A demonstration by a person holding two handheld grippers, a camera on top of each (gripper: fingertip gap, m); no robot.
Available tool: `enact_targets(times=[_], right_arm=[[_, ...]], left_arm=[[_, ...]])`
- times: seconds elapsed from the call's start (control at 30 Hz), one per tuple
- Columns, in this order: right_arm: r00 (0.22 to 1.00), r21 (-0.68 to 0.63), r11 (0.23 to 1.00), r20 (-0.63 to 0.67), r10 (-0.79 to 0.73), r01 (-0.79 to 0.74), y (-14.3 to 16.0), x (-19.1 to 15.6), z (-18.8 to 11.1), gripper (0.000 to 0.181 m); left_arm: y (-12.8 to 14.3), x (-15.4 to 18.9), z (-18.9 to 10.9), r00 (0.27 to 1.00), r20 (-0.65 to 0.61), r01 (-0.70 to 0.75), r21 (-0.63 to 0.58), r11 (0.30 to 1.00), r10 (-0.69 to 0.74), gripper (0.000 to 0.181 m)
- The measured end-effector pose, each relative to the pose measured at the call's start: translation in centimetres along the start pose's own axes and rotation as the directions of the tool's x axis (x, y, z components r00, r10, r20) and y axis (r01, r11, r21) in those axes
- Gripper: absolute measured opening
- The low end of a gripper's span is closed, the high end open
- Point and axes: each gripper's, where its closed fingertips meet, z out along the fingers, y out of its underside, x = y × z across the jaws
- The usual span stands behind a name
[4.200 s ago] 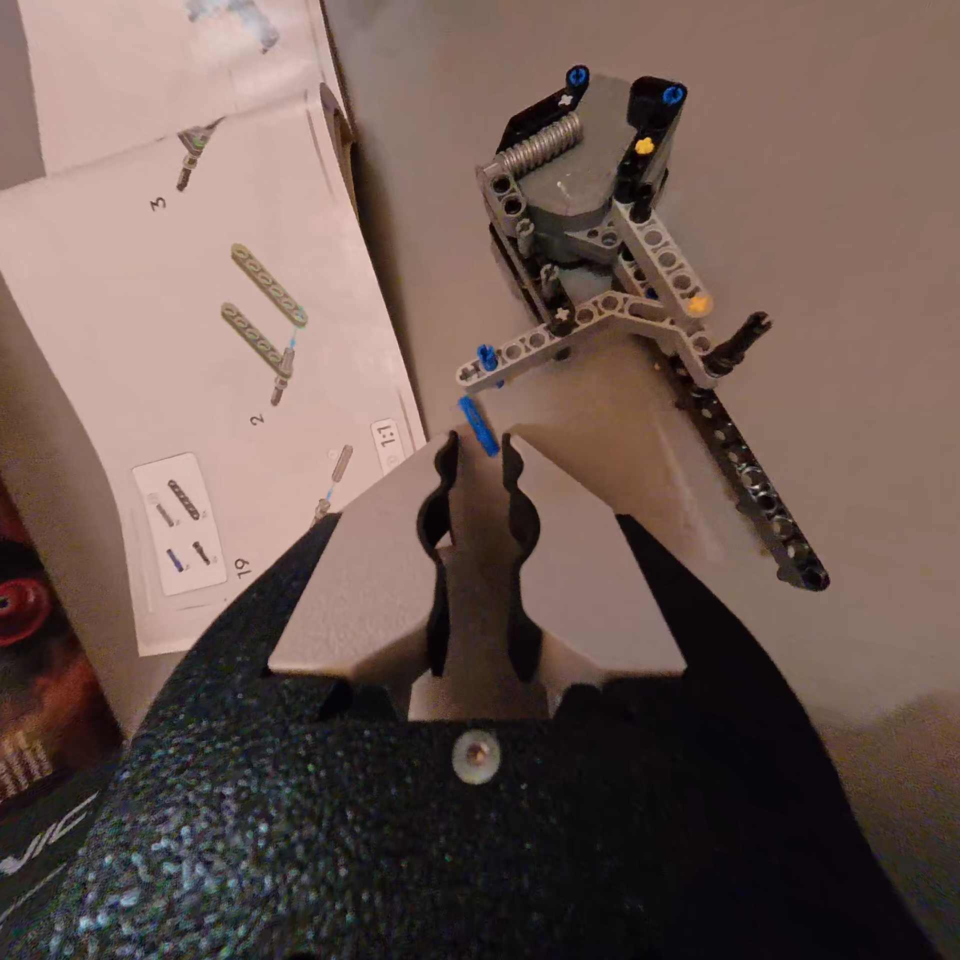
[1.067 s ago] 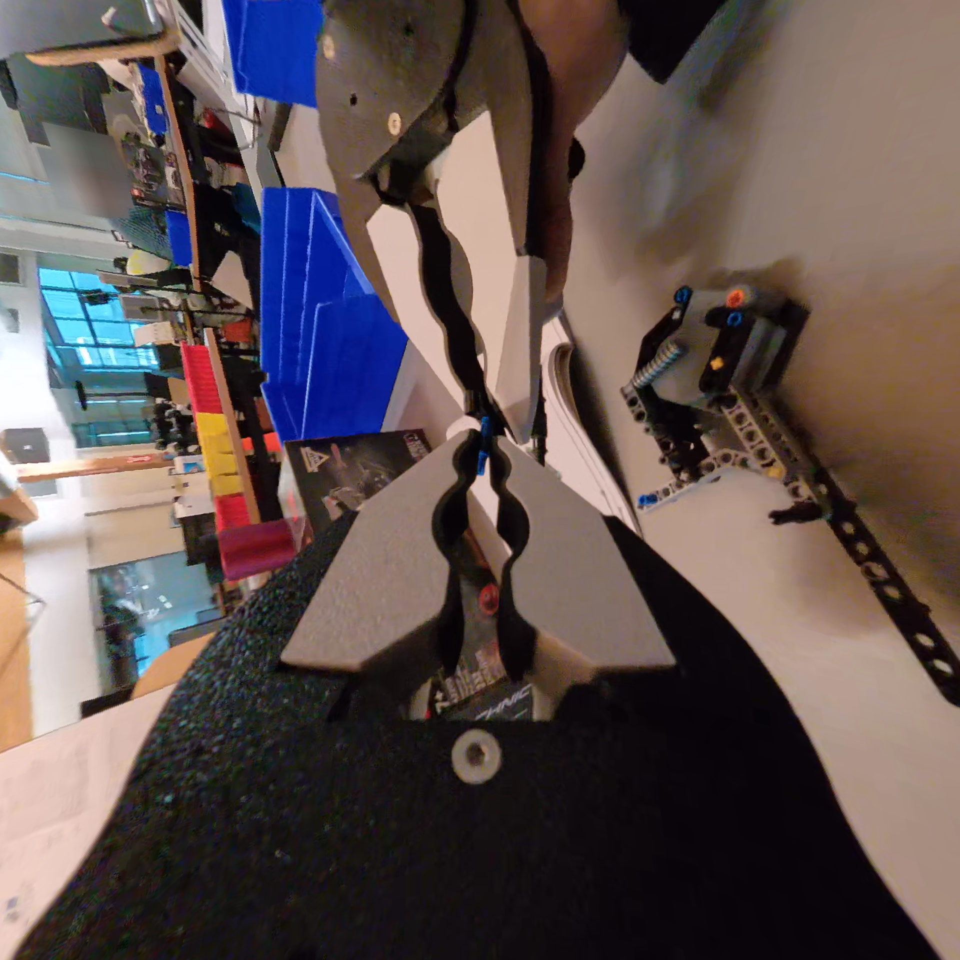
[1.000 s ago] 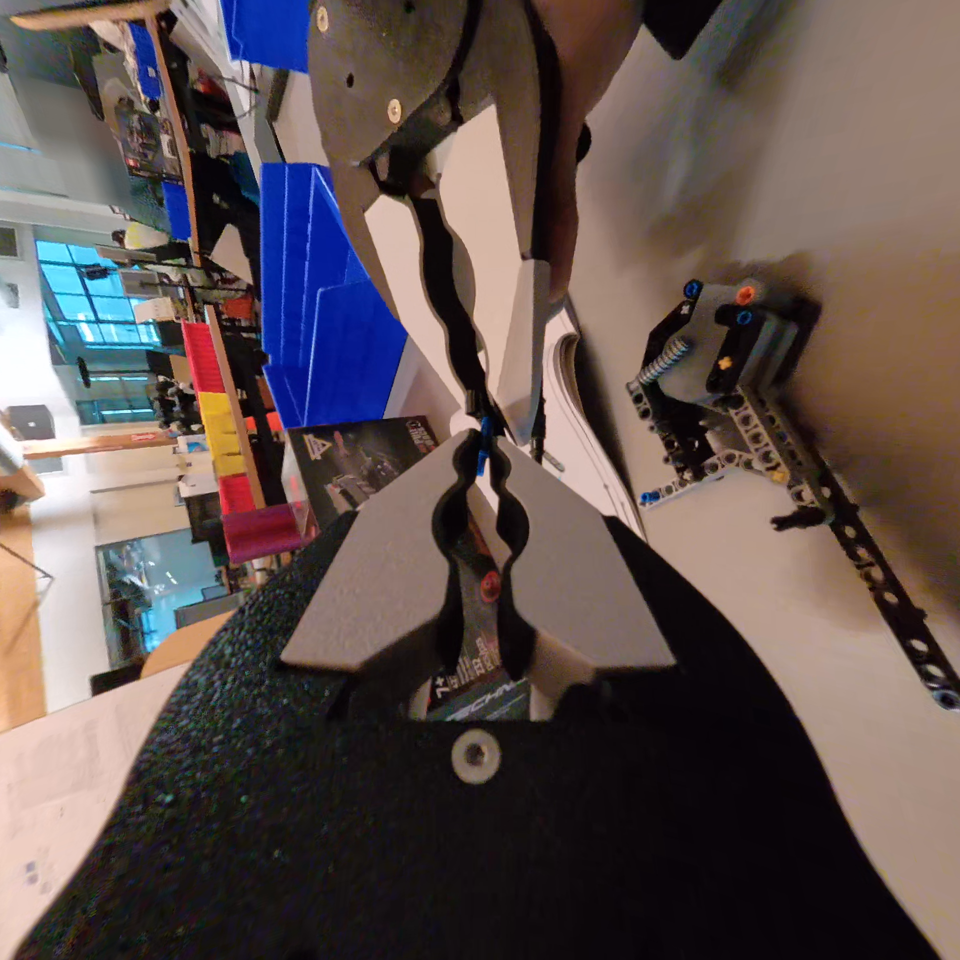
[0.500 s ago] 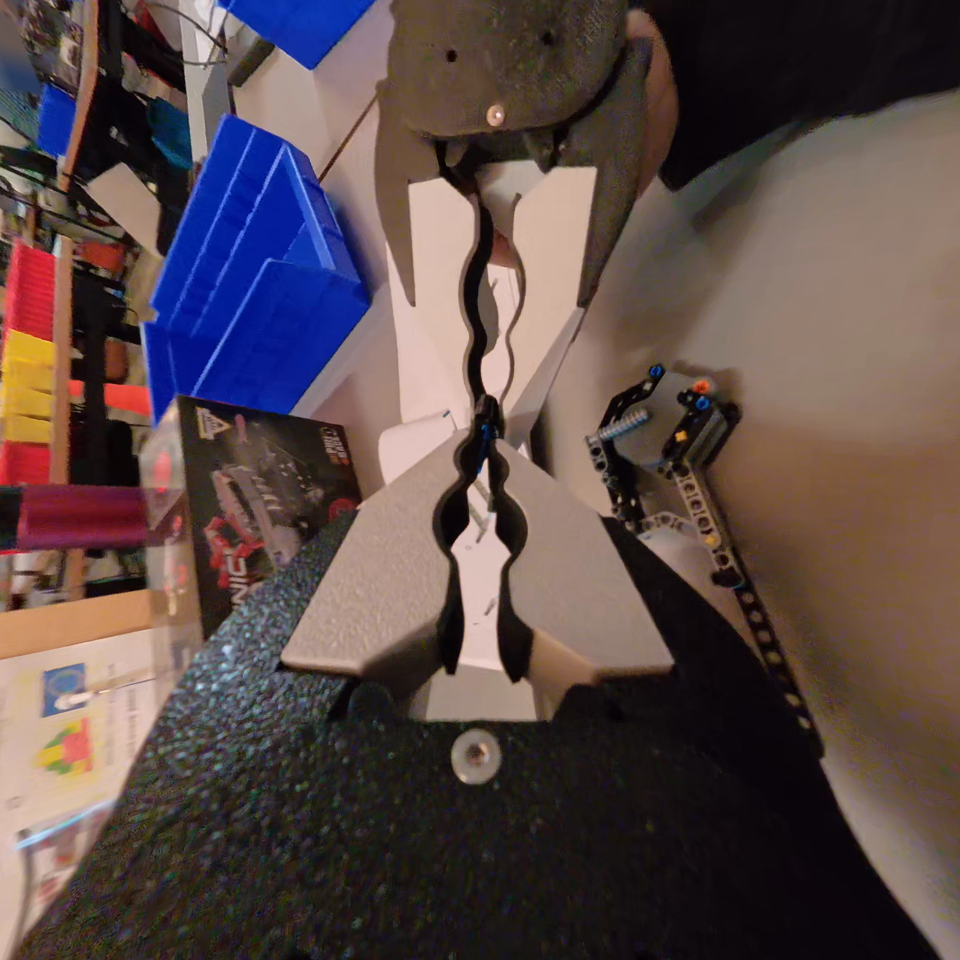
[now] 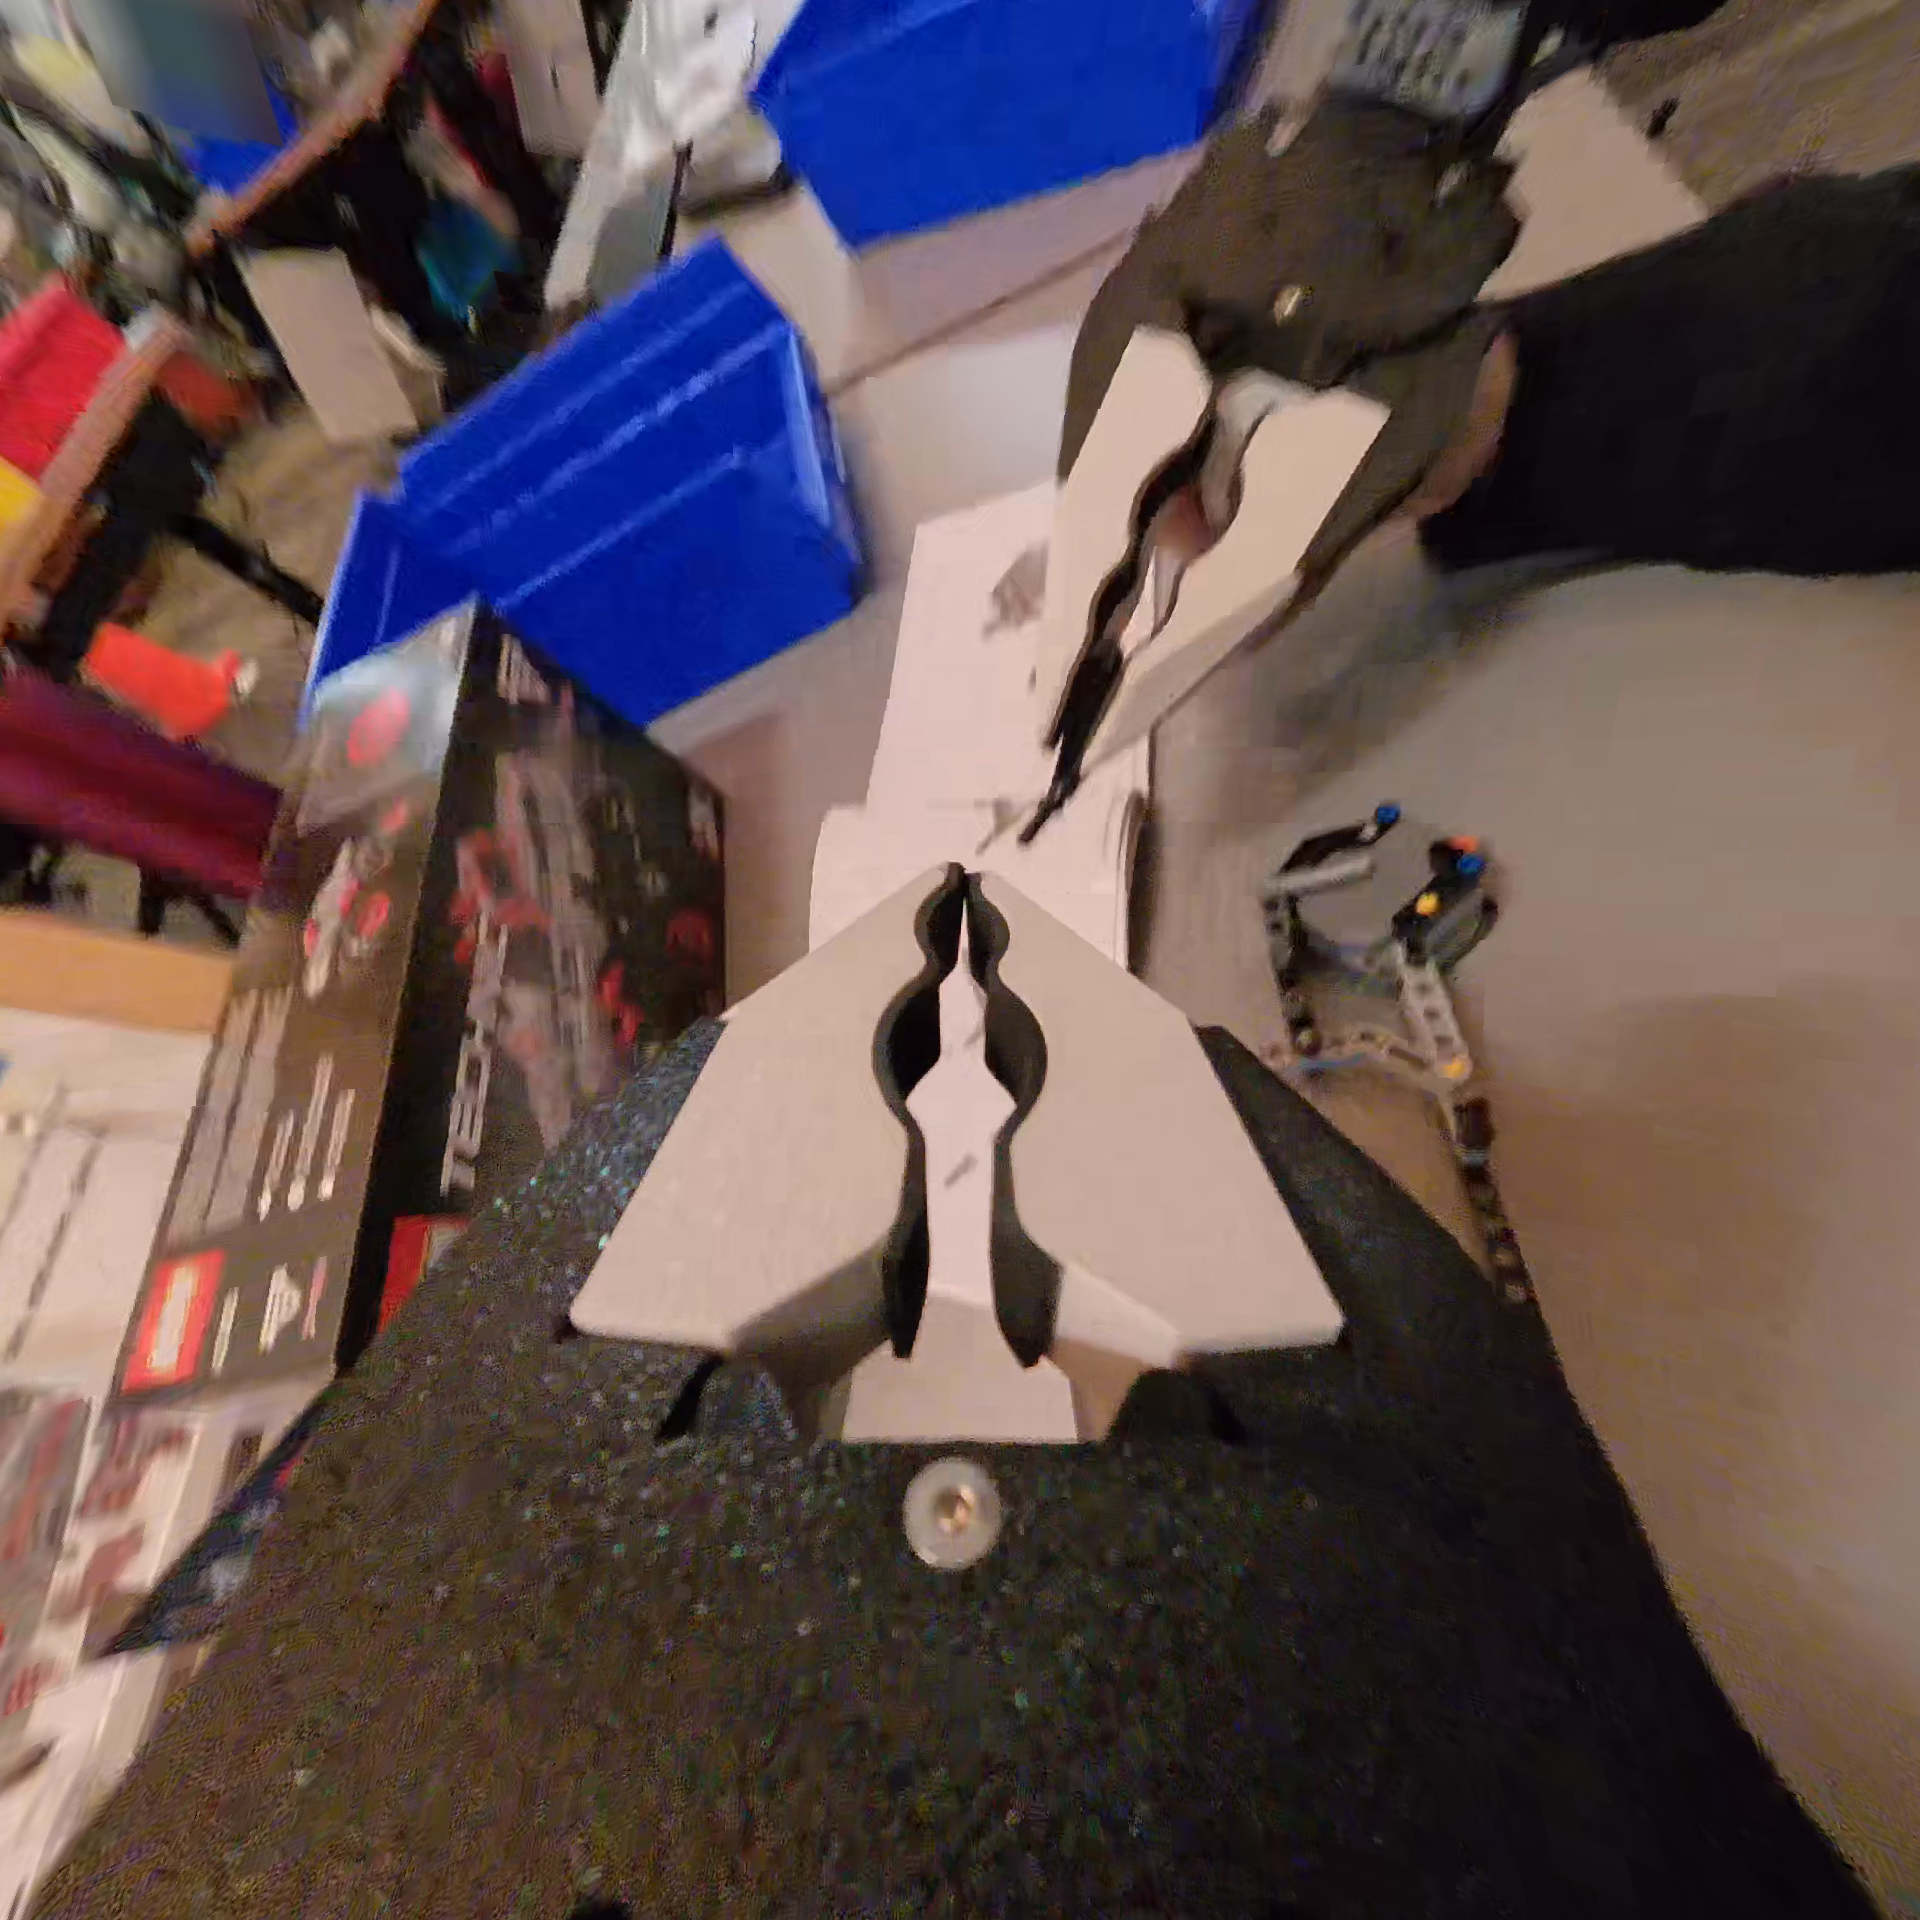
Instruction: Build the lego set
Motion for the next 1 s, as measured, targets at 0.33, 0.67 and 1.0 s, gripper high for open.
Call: enact_targets(times=[0.33,0.67,1.0], right_arm=[[0.981,0.014,0.994,-0.161,0.11,-0.109,1.2,3.2,-0.9,0.005],[0.984,0.005,0.995,-0.145,0.104,-0.104,1.4,2.9,-0.6,0.005],[0.988,-0.017,0.996,-0.131,0.082,-0.085,1.6,2.5,-0.3,0.005]], left_arm=[[12.3,0.3,3.5,0.979,-0.067,0.157,-0.345,0.925,-0.192,0.021],[16.5,-0.5,4.0,0.881,0.05,0.447,-0.412,0.794,-0.469,0.003],[15.0,5.0,0.7,0.943,-0.309,-0.014,-0.398,0.917,-0.12,0.004]])
